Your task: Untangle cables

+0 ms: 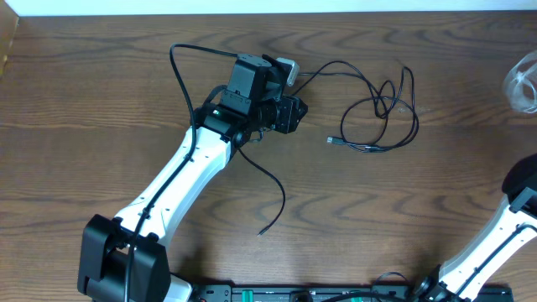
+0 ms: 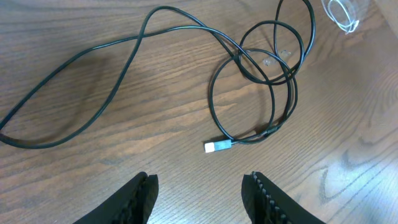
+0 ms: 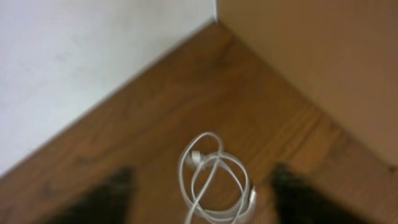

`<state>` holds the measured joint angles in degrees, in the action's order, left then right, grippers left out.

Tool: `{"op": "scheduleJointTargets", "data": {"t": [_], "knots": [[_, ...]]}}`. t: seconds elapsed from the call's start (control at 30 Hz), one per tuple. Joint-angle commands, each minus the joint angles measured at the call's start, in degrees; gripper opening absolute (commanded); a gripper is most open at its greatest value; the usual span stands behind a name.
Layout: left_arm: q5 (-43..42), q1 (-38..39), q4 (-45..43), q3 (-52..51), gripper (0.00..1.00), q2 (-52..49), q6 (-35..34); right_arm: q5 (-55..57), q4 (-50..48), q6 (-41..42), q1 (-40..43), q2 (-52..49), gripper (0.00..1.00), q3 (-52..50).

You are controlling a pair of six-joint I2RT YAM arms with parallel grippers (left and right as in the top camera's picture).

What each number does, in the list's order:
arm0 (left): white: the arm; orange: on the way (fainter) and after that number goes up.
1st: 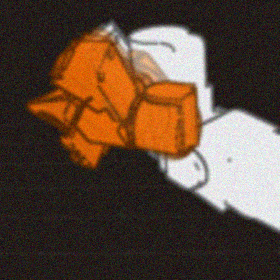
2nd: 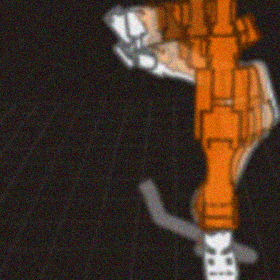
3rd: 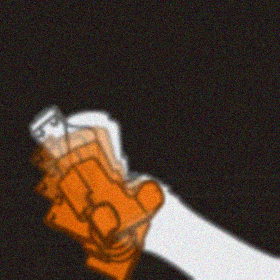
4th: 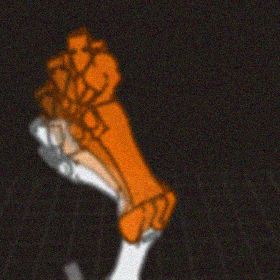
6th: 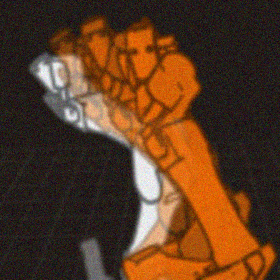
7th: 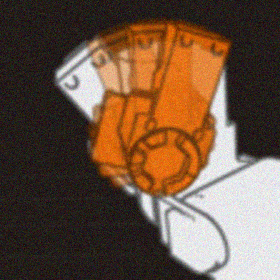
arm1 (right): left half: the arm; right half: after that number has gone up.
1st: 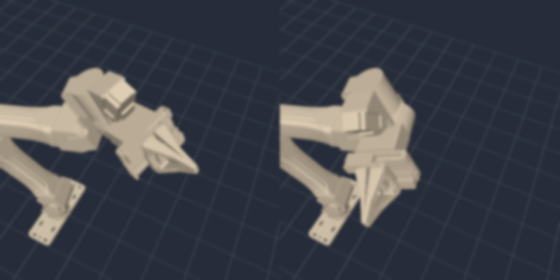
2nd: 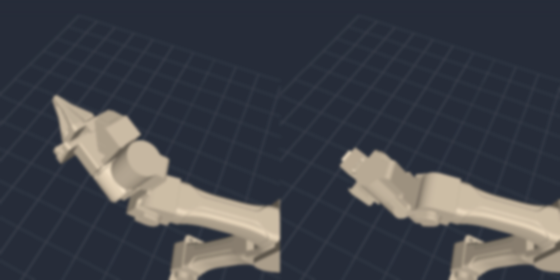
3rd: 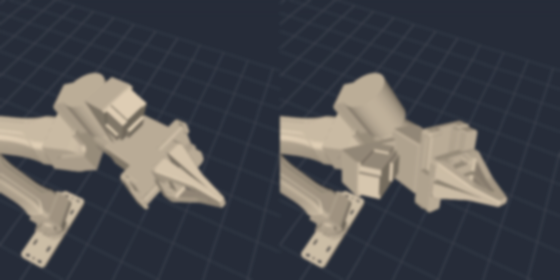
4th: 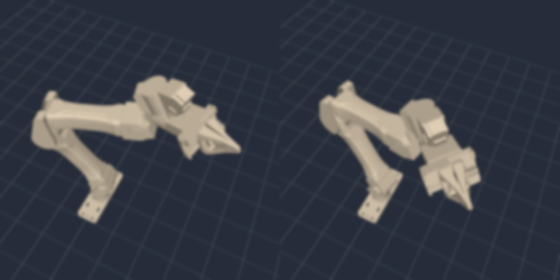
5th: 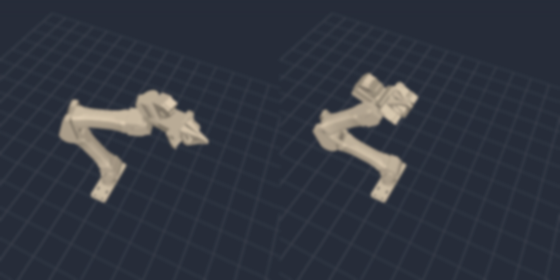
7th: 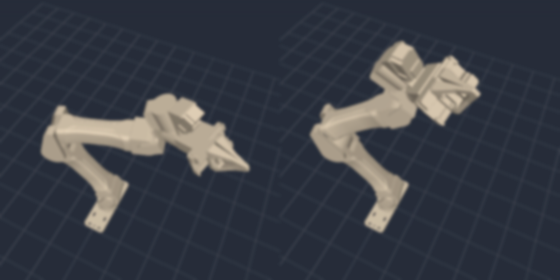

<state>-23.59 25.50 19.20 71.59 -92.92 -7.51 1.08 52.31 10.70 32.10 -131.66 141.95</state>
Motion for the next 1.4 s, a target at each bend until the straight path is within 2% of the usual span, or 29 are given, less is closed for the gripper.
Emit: {"op": "scheduleJointTargets", "data": {"t": [0.0,0.03,0.23,0.47,0.6,0.83,0.97,1.03,1.37], "knots": [[0.5,-0.2,0.2,0.0,0.52,0.2,0.0,-5.3,1.4,0.4,-0.4,1.3,0.99,0.7],[0.5,-0.2,0.2,0.0,0.55,0.2,0.0,-7.0,2.6,0.4,-0.6,1.6,0.99,0.7],[0.5,-0.2,0.2,0.0,0.57,0.2,0.0,-15.3,10.0,-1.9,-2.9,2.9,0.99,0.7],[0.5,-0.2,-0.1,0.0,0.74,0.2,0.0,-19.9,19.2,-8.0,-7.3,3.5,0.99,0.7],[1.0,-0.2,-0.5,0.0,0.75,0.2,0.0,-20.8,23.9,-10.8,-9.9,5.2,0.99,0.8],[1.5,-3.7,0.0,0.5,0.79,0.2,-2.6,-21.2,31.0,-11.2,-16.2,7.5,0.92,0.8],[-1.9,-7.7,0.9,1.7,0.79,0.2,-2.9,-20.8,35.0,-11.2,-21.7,7.1,0.84,0.7],[-2.4,-9.6,1.3,1.9,0.80,0.2,-4.2,-19.1,35.9,-10.9,-24.3,6.8,0.79,0.6],[-2.8,-13.5,4.6,1.9,0.79,0.2,-5.3,-1.2,33.0,2.4,-33.1,6.2,0.69,-7.5]]}}
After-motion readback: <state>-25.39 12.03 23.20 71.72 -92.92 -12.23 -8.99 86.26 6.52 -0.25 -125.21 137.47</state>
